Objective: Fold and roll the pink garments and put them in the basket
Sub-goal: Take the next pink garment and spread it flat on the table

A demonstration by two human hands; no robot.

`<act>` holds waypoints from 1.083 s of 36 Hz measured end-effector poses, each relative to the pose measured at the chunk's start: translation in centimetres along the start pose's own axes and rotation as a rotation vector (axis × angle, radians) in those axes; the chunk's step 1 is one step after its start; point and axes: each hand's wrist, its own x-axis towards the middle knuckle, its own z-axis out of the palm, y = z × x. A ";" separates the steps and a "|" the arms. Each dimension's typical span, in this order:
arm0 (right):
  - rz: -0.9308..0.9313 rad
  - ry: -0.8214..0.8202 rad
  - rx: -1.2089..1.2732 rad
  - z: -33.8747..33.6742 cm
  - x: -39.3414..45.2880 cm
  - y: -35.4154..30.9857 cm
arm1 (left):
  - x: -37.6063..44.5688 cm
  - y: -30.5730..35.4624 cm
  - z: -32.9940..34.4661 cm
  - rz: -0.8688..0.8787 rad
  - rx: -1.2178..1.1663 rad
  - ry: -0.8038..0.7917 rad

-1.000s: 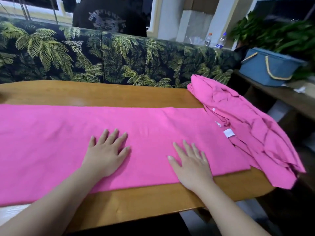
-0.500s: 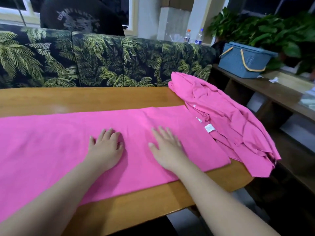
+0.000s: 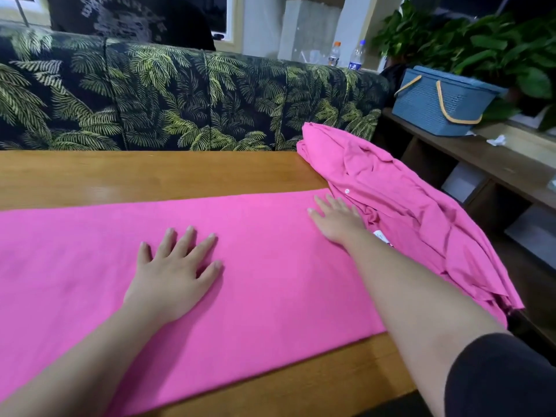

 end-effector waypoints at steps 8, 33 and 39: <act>-0.128 0.002 -0.026 0.2 -6.1 1.0 | -2.6 0.7 -0.8 0.310 -0.100 -0.086; -0.223 0.308 0.221 1.7 -21.9 6.7 | -9.5 4.6 -1.3 0.608 -0.210 0.456; -0.144 0.439 0.360 0.4 -19.8 6.9 | -10.2 2.4 -1.3 0.580 -0.155 0.337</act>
